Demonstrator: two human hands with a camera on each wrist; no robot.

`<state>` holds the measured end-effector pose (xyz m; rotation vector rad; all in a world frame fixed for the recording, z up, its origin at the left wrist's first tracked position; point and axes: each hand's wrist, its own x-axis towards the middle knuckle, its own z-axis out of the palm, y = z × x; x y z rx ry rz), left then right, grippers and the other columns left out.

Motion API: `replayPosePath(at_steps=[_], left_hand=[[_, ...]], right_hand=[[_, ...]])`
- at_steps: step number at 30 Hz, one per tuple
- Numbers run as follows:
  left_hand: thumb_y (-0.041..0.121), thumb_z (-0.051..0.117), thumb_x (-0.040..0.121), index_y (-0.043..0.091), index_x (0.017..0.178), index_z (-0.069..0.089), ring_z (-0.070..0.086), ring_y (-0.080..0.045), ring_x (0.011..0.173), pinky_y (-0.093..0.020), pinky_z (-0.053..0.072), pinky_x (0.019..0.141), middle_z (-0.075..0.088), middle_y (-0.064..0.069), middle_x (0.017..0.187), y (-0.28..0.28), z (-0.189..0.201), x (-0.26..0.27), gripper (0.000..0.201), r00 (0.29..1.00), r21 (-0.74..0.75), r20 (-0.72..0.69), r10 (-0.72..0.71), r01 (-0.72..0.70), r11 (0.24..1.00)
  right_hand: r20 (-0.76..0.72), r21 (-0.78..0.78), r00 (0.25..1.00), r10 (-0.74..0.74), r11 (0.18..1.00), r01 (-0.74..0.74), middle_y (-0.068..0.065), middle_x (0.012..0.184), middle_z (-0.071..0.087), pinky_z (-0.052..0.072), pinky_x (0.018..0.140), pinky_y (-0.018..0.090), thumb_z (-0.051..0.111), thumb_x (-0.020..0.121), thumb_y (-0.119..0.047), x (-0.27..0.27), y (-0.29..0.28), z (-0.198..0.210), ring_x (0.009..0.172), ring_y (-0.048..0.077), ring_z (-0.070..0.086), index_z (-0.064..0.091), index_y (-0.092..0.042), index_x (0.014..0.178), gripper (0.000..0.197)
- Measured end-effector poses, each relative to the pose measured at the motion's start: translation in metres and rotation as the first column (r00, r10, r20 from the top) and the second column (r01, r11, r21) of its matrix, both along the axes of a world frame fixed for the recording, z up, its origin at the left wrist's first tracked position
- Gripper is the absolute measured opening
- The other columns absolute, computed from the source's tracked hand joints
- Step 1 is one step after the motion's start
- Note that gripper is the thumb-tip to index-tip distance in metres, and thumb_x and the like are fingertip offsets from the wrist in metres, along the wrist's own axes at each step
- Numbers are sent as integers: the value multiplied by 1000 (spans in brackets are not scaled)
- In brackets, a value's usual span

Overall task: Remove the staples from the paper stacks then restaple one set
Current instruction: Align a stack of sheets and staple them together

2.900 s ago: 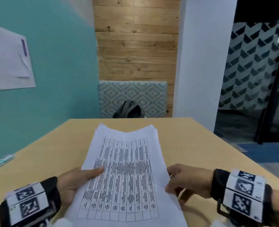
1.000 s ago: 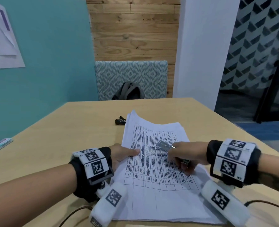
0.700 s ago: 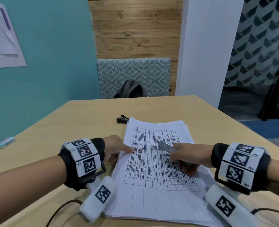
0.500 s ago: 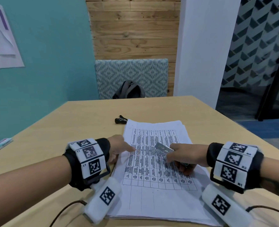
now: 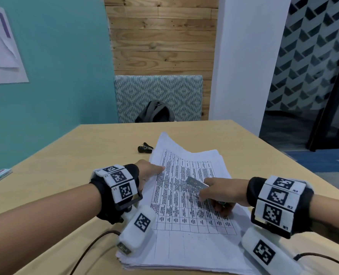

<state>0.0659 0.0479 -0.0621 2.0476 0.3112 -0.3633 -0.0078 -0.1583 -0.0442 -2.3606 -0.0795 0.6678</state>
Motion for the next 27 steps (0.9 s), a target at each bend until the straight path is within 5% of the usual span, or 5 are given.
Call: replayPosePath(at_steps=[4,9,16,20,27], left_hand=[[35,73,76,5,139,37,36,-36,133,-48,30,109,35,-17,147,-2,-11,3,79,978,-133,-190,-85,61,989],[8,71,77,-6,121,54,56,-36,115,-42,49,93,58,-25,123,-8,-24,-3,49,1000,-236,-13,6,-9,972],[6,67,80,-6,118,54,60,-34,109,-39,49,87,60,-23,119,-28,-17,-15,42,998,-255,51,-21,34,966],[6,60,86,-2,120,55,63,-33,91,-48,51,85,65,-20,106,-22,18,-30,35,991,-496,104,-87,127,859],[5,63,81,2,109,62,63,-26,104,-46,45,98,67,-14,112,-21,99,-60,28,814,-491,579,48,302,817]], right_hand=[[-22,44,1000,-7,999,8,6,64,46,43,43,21,47,90,-13,0,-3,2,51,16,45,40,-12,82,11],[162,74,964,-210,977,200,5,63,42,32,45,20,47,88,-9,9,-30,9,49,17,40,41,-11,76,14],[234,80,880,-413,910,406,8,71,43,39,52,25,44,89,-9,19,-76,19,59,20,43,47,-9,86,4],[325,219,829,-455,889,402,7,68,45,40,52,26,51,90,-9,22,-81,42,57,19,44,47,-10,82,9],[478,651,637,-604,731,204,6,70,47,41,54,27,62,87,-10,14,-62,99,58,17,45,48,-13,79,16]])
